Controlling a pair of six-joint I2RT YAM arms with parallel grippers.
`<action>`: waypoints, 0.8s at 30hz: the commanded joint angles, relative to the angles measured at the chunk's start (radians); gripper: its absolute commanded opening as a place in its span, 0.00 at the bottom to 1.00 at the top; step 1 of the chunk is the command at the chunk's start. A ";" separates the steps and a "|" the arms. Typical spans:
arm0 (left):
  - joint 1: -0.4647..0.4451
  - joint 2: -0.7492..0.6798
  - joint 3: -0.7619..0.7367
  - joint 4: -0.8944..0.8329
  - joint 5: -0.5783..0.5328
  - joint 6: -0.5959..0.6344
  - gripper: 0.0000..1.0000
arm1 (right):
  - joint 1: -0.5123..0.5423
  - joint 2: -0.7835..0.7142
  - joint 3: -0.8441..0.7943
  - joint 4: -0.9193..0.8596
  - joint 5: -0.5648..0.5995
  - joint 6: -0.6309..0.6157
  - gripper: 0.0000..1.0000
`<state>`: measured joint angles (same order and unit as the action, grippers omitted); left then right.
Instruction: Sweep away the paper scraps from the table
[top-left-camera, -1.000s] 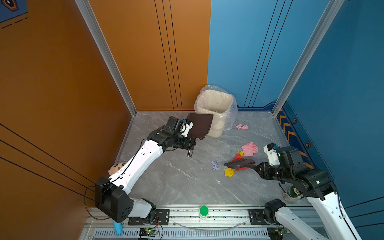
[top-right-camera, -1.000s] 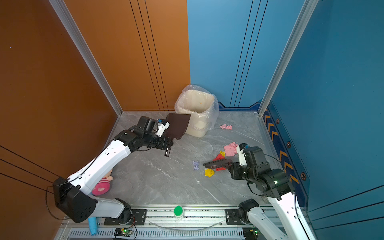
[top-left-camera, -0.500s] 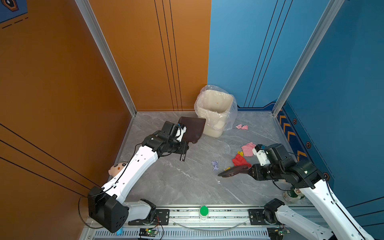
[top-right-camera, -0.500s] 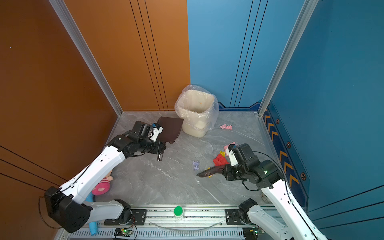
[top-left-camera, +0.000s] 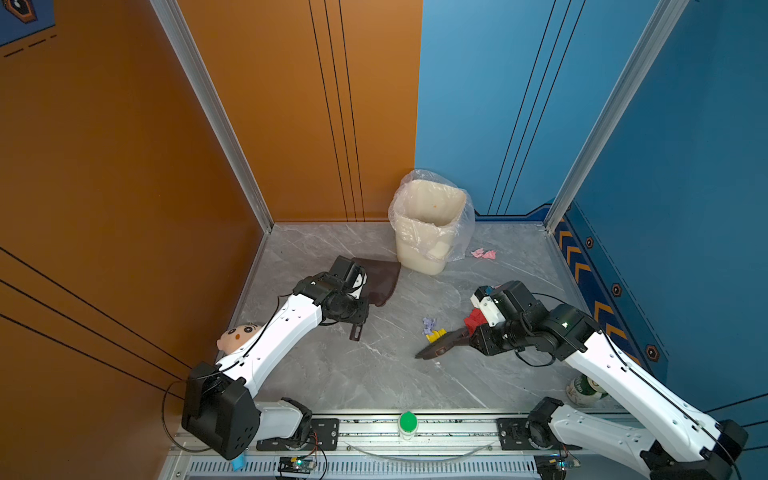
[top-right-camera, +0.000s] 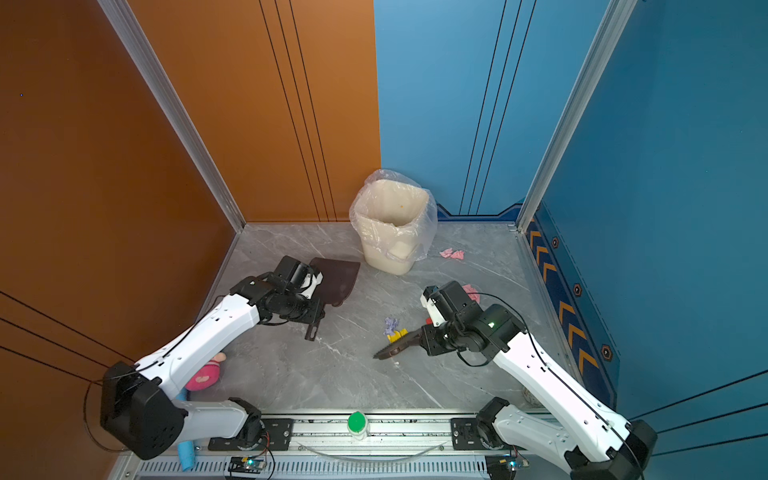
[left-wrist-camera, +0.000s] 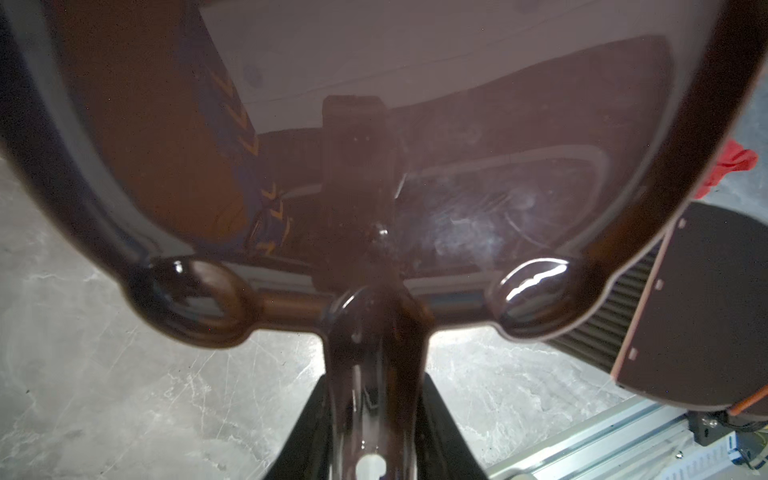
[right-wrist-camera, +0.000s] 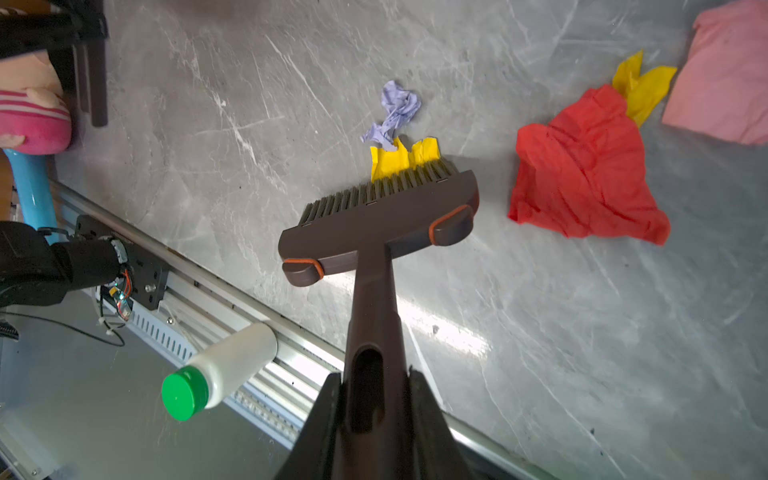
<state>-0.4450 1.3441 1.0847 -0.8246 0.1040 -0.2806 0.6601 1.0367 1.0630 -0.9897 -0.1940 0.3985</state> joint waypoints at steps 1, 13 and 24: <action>0.003 0.025 -0.025 -0.012 -0.029 -0.003 0.00 | -0.003 0.019 -0.001 0.207 0.079 -0.036 0.00; -0.001 0.084 -0.099 -0.013 -0.083 0.025 0.00 | -0.108 -0.062 -0.004 0.338 0.069 -0.047 0.00; -0.033 0.148 -0.062 -0.028 -0.059 0.074 0.00 | -0.152 -0.091 0.009 0.089 0.186 -0.109 0.00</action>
<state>-0.4667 1.4635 0.9928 -0.8303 0.0483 -0.2386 0.5045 0.9371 1.0626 -0.8043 -0.0345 0.3286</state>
